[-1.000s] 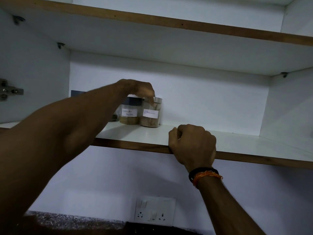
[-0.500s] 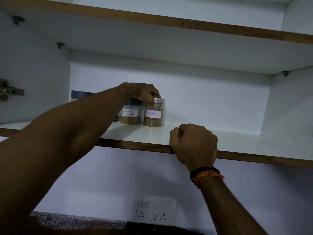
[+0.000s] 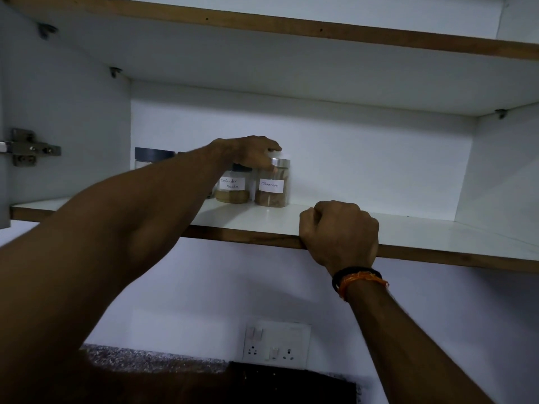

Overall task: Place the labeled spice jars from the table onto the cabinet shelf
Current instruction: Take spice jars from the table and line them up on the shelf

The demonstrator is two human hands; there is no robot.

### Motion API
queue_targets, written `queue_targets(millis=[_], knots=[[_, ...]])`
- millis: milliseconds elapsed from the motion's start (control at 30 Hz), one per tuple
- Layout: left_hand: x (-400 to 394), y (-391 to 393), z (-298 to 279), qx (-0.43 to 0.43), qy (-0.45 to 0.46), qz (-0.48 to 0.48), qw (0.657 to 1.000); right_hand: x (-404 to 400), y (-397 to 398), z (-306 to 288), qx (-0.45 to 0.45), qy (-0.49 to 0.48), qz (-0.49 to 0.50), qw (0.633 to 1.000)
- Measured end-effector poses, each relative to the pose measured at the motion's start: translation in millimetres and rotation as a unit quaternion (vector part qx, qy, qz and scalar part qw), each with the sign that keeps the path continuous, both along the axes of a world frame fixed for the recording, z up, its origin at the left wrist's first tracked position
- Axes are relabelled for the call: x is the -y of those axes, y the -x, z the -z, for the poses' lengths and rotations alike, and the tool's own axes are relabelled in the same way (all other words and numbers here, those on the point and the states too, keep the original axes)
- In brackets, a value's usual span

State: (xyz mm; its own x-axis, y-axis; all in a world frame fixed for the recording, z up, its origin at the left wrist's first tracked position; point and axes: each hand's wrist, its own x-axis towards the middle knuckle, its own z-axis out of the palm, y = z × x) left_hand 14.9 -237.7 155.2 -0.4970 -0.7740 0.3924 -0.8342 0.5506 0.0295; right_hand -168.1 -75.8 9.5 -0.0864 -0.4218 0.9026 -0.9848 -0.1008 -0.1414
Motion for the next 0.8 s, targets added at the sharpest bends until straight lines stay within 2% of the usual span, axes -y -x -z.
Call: queue_targets(millis=[167,467,633,800], knots=[[-34,-15,6,-0.038,0.012,0.009,0.999,-3,-2,-4,-0.002,-0.045,0.015,0.999],[-122,-20,53,-0.079,-0.069,0.021,0.994,-11,0,0,-0.056,-0.081,0.006,0.995],[-173,-33,95,-0.115,-0.024,0.036,0.992,-30,4,12,-0.139,-0.063,-0.006,0.988],[-222,-38,148,-0.132,0.084,0.061,0.986,-57,2,37,-0.098,-0.038,-0.069,0.992]])
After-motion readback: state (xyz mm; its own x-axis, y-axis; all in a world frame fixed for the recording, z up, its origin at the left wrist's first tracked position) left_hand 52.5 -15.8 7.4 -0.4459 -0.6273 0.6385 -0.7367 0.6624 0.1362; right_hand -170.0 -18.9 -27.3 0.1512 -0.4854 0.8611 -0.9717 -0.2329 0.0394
